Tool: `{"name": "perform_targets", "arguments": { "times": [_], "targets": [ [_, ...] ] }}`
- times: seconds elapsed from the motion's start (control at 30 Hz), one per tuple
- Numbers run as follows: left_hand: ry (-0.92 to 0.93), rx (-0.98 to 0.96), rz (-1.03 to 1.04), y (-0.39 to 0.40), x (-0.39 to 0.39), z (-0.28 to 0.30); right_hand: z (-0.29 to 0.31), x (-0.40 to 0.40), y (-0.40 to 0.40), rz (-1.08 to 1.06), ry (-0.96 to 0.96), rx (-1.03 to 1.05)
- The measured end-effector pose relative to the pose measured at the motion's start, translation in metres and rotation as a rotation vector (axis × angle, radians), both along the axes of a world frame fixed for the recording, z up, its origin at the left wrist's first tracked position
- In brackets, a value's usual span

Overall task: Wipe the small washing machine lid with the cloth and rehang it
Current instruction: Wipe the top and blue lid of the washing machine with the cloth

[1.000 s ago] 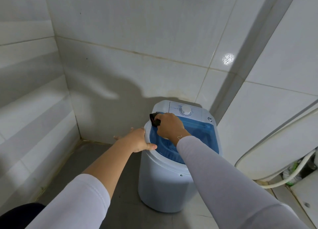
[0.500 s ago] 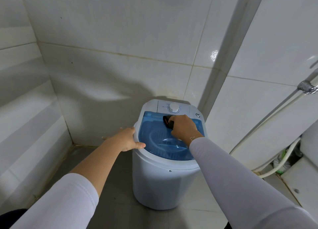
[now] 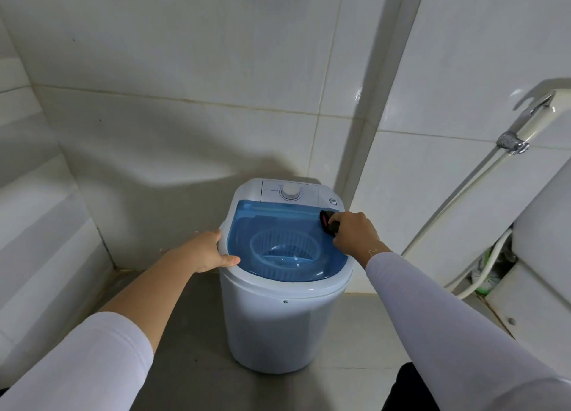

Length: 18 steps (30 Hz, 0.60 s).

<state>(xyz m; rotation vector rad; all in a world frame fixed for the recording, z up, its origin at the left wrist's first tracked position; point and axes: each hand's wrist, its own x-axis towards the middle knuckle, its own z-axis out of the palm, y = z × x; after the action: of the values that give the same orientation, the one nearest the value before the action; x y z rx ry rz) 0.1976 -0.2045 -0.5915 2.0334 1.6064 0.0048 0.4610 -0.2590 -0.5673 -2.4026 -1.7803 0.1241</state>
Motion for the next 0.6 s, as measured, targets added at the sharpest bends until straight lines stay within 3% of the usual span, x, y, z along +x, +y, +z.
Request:
{"name": "perform_targets", "arguments": {
  "times": [0.27, 0.4, 0.6],
  "targets": [
    [0.002, -0.012, 0.008, 0.001, 0.001, 0.001, 0.022, 0.012, -0.001, -0.027, -0.005, 0.027],
    [-0.050, -0.023, 0.019, 0.000, -0.001, 0.000, 0.043, -0.026, 0.020, 0.135, 0.093, 0.099],
    [-0.109, -0.034, 0.033, -0.002, -0.005, -0.004, 0.035, -0.112, 0.037, 0.420, -0.001, -0.014]
  ]
}}
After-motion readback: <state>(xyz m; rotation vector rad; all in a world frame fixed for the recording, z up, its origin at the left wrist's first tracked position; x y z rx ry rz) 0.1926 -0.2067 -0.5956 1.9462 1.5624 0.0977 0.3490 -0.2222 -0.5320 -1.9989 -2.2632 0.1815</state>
